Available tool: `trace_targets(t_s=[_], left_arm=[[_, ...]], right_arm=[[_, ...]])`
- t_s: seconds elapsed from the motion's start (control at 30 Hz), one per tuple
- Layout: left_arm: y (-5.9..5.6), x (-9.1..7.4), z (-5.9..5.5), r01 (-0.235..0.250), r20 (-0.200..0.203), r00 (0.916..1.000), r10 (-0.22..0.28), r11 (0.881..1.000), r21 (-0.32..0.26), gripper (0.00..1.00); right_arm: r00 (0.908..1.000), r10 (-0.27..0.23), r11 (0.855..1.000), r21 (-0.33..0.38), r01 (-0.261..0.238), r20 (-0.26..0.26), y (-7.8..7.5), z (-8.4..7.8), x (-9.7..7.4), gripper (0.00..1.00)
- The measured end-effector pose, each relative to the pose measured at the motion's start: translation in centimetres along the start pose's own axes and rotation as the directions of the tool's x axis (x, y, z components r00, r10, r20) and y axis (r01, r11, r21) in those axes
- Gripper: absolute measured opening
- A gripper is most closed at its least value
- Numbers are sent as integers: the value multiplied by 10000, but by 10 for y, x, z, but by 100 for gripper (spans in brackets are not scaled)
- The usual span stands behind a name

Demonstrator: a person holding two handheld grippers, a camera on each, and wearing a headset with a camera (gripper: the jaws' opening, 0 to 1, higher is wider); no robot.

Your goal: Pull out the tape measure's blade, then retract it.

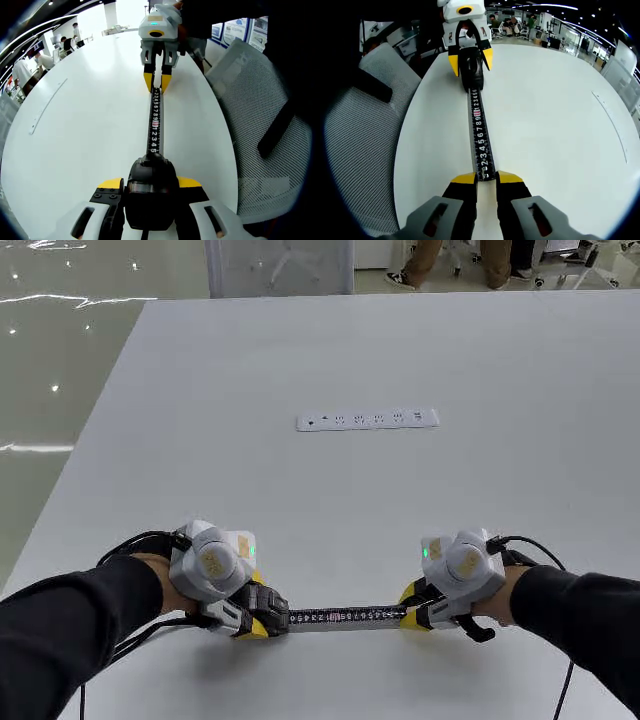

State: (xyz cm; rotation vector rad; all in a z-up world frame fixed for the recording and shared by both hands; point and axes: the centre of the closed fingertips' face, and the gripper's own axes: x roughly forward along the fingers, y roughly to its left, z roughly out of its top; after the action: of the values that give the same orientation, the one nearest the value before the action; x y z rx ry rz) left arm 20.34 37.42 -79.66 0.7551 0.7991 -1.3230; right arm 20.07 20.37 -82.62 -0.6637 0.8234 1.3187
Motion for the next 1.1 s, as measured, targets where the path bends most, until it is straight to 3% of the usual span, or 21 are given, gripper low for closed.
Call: trace_targets(t_s=[1.1], left_arm=[[1, 1, 0, -37, -13, 10000, 37, 10000, -16, 35]], right_arm=[[9998, -145, 9997, 196, 147, -105, -3, -22, -16, 9]])
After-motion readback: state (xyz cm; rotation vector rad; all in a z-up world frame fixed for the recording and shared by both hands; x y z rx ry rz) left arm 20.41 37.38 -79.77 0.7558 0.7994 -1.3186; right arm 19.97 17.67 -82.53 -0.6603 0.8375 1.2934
